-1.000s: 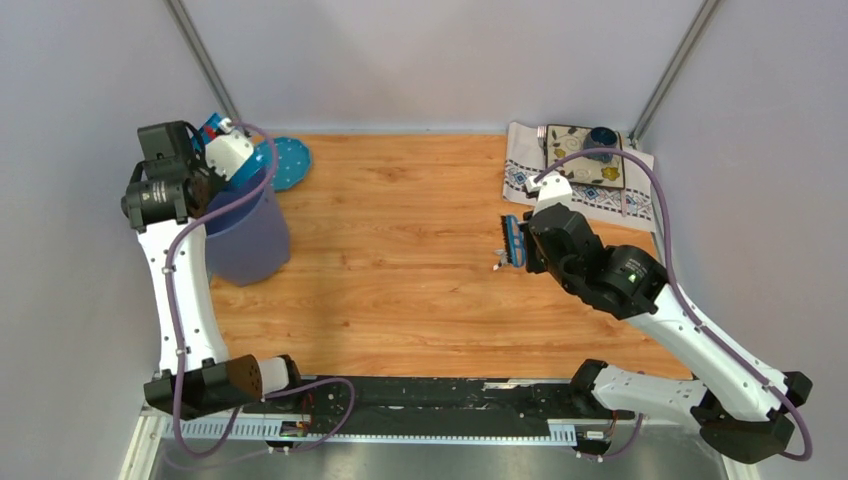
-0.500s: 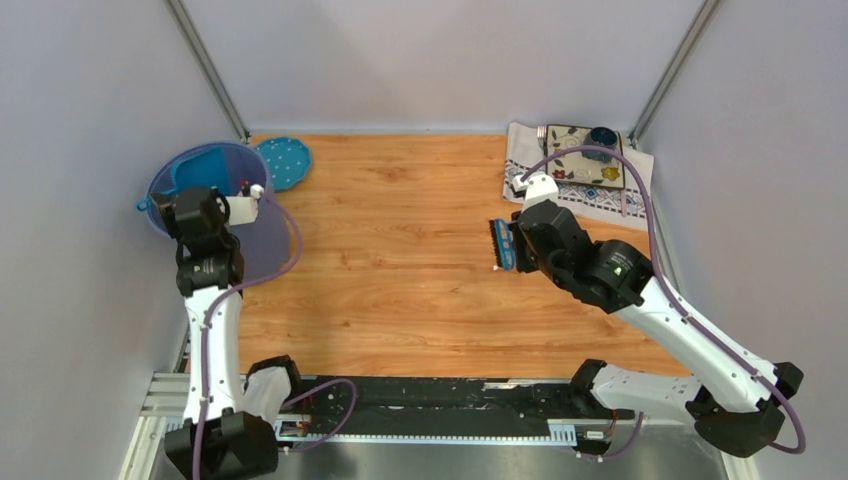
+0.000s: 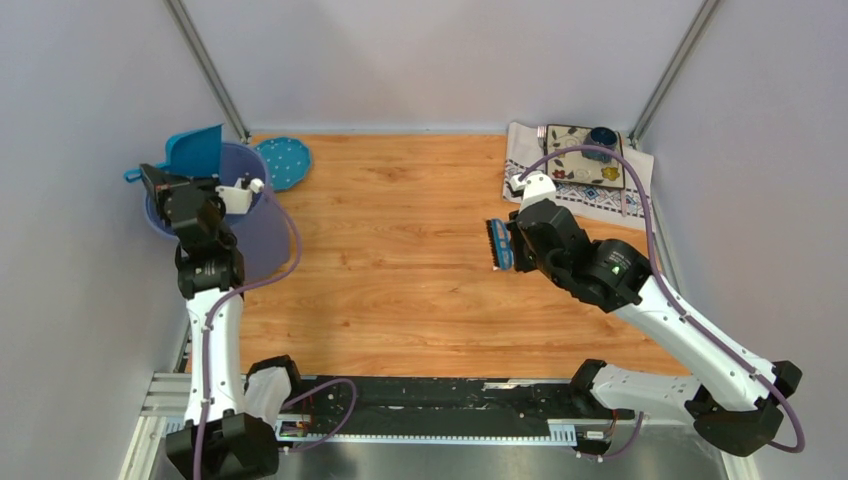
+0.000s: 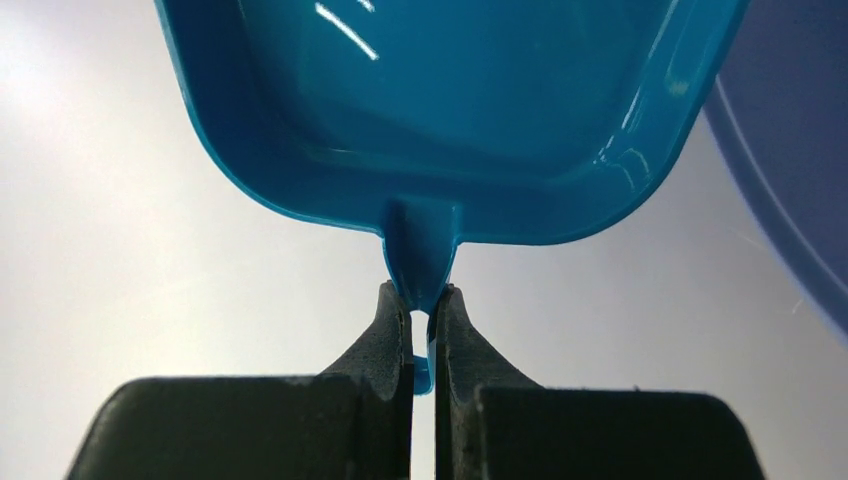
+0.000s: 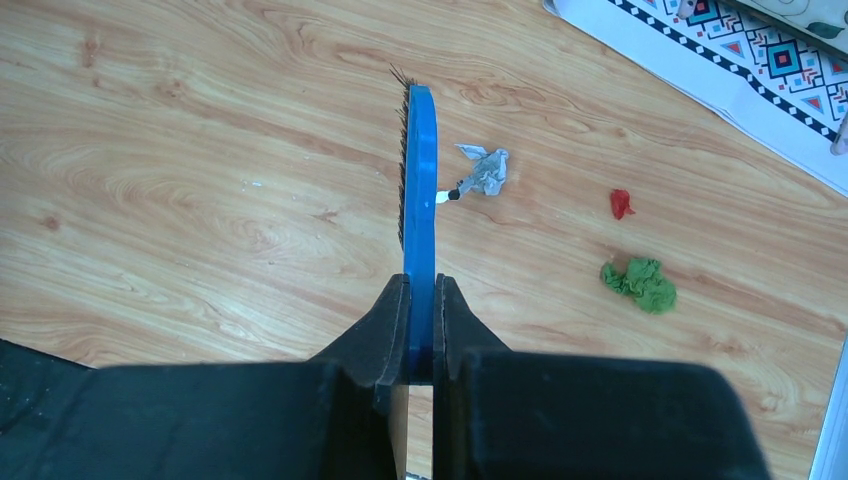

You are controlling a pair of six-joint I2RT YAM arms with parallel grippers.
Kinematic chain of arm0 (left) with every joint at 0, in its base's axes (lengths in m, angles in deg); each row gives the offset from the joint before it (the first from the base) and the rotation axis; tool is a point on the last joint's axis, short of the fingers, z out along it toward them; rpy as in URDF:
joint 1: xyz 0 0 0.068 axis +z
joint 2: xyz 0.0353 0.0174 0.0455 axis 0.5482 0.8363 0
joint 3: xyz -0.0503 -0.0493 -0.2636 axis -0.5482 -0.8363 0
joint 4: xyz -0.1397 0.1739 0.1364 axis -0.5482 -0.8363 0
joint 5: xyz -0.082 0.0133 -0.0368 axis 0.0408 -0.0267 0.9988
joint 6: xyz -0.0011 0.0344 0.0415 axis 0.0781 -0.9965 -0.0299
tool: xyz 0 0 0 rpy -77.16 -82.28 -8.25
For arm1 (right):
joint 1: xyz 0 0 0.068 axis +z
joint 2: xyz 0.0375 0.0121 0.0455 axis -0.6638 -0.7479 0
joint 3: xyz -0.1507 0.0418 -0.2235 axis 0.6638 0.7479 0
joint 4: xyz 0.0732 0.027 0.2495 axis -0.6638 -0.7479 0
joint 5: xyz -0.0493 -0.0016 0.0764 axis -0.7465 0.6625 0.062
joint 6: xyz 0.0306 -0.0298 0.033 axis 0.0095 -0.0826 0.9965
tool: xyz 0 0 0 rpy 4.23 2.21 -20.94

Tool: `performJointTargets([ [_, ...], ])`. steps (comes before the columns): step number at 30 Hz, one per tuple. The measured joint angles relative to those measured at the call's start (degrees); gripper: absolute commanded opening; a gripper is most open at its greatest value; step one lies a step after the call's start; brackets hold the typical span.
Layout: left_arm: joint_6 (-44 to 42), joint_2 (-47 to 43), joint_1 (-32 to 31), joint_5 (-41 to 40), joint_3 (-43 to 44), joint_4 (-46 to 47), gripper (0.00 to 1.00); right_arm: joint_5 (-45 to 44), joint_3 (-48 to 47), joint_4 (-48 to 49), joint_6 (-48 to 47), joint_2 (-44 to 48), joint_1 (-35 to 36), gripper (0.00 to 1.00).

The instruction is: Sweep away the paper scraps from the table

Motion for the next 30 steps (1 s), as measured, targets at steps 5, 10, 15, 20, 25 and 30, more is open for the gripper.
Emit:
performJointTargets([
  [5, 13.51, 7.19, 0.07, 2.38, 18.14, -13.03, 0.0, -0.81, 0.0, -0.07, -0.22, 0.17, -1.18, 0.0],
  [10, 33.62, 13.11, 0.11, 14.67, 43.67, -33.29, 0.0, -3.5, 0.0, -1.36, -1.01, 1.03, -9.18, 0.0],
  [15, 44.59, 11.47, 0.09, 27.21, 45.68, -50.6, 0.0, -8.11, 0.59, -4.26, -3.1, 2.49, -18.99, 0.0],
  [20, 51.43, 15.89, -7.48, 35.63, 45.13, -66.93, 0.0, -7.34, 2.89, -4.83, -5.09, 0.5, -26.27, 0.0],
  [25, 59.34, 19.23, -24.72, 37.86, 40.28, -73.33, 0.0, -4.33, 2.99, -2.43, -7.41, -7.56, -30.56, 0.0],
  [30, 64.89, 18.21, -36.26, 36.89, 28.09, -73.7, 0.0, -1.81, 2.25, 1.09, -11.04, -18.36, -35.23, 0.0],
])
